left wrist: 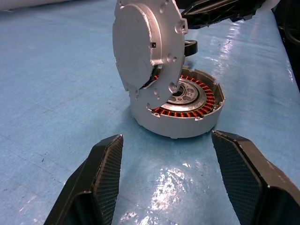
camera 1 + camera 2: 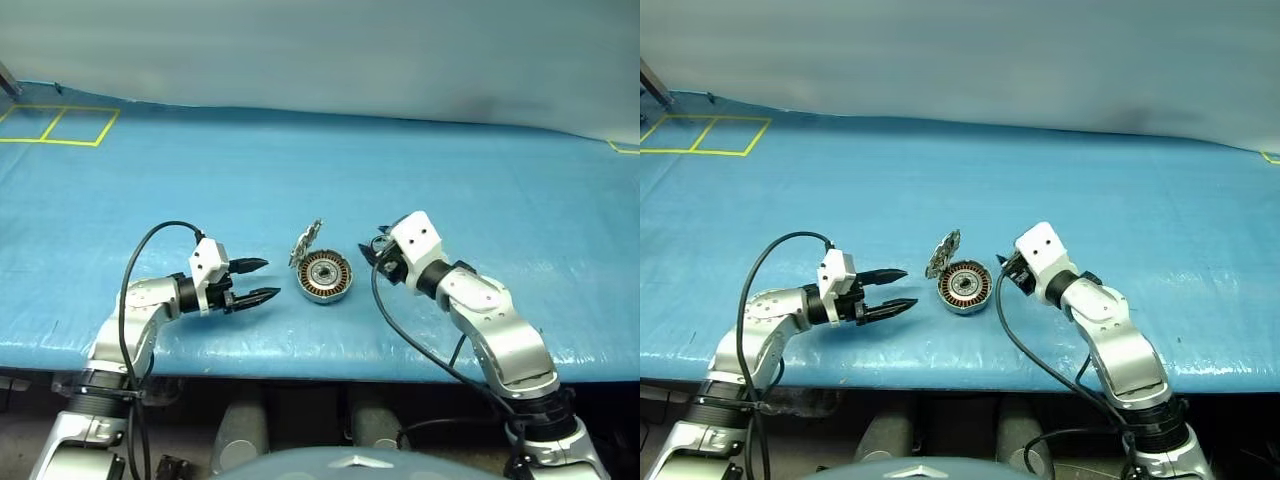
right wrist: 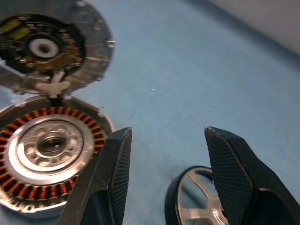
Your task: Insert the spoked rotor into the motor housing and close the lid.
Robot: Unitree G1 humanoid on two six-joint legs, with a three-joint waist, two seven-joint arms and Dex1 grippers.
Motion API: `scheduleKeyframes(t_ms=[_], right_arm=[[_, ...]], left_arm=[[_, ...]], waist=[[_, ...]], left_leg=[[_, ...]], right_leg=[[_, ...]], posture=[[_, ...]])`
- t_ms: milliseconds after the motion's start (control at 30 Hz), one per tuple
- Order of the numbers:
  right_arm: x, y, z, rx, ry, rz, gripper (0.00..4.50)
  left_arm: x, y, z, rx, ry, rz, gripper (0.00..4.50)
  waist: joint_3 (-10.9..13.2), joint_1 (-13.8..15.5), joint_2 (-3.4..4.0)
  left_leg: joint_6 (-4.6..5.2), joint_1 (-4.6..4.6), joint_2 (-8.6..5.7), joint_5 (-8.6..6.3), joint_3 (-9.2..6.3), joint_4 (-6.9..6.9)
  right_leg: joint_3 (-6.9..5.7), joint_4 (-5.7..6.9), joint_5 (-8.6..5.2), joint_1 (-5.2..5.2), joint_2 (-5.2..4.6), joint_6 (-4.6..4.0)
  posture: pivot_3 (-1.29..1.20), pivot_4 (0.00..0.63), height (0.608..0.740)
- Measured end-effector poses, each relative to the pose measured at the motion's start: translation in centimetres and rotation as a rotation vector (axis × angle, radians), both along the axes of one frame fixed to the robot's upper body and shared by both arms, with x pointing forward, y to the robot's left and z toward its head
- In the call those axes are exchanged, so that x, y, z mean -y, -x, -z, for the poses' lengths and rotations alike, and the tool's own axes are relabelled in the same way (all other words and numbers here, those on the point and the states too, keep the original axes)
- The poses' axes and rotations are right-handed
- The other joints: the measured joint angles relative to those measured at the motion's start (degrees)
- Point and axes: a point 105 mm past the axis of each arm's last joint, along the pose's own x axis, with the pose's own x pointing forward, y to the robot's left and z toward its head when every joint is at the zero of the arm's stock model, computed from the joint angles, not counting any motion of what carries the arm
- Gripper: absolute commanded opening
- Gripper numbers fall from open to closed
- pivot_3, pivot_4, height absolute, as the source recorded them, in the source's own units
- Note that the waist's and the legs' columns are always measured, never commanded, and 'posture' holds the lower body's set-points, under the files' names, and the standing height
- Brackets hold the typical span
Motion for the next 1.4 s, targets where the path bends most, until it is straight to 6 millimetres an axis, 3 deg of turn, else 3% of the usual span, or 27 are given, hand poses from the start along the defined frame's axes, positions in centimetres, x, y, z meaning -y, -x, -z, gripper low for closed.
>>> scheduleKeyframes(t_ms=[200, 367, 600, 1133, 1233, 1400], right_arm=[[-3.8, 1.7, 0.9, 0.0, 0.181, -0.353, 2.59], [-4.9, 0.5, 0.6, 0.048, 0.303, -0.455, 2.59], [-4.7, -0.3, 1.7, 0.033, 0.389, -0.497, 2.59], [-4.0, -1.1, 2.3, 0.047, 0.458, -0.495, 2.59], [-4.1, -1.0, 2.2, 0.046, 0.455, -0.498, 2.03], [-4.2, -1.0, 2.1, 0.045, 0.441, -0.503, 0.33]], left_arm=[[0.1, 0.0, 0.0, 0.01, 0.006, 0.0, 3.28], [0.2, 0.0, 0.1, 0.012, 0.013, -0.01, 3.28], [0.0, 0.4, 0.8, -0.005, 0.015, -0.032, 3.28], [-0.3, 0.6, 1.3, -0.016, 0.013, -0.056, 3.28], [-0.3, 0.6, 1.3, -0.015, 0.013, -0.057, 3.28], [-0.4, 0.6, 1.3, -0.014, 0.012, -0.061, 3.28]], waist=[[0.0, 0.0, 0.01], [0.0, 0.1, 0.01], [0.0, 0.2, 0.0], [0.0, 0.2, 0.0], [0.0, 0.2, 0.0], [0.0, 0.2, 0.0]], left_leg=[[0.0, -0.01, 0.0, 0.0, -0.01, 0.02], [0.0, 0.0, 0.0, 0.0, 0.0, 0.03], [0.0, -0.03, -0.01, 0.0, 0.0, 0.0], [-0.01, -0.01, -0.01, 0.0, 0.01, 0.05], [0.0, 0.0, -0.01, 0.0, 0.01, 0.05], [-0.01, -0.01, -0.01, 0.0, 0.01, 0.05]], right_leg=[[-0.01, 0.0, 0.0, 0.0, 0.0, 0.0], [-0.01, 0.02, 0.0, 0.0, 0.01, 0.0], [-0.01, 0.0, 0.01, -0.02, 0.01, -0.02], [-0.01, 0.04, 0.02, 0.0, 0.01, -0.01], [-0.01, 0.04, 0.02, 0.0, 0.01, -0.01], [-0.01, 0.04, 0.02, 0.0, 0.01, -0.01]], posture=[[0.0, 0.15, 0.74], [0.0, 0.15, 0.74], [0.0, 0.15, 0.74], [0.0, 0.15, 0.74], [0.0, 0.15, 0.74], [0.0, 0.15, 0.74]])
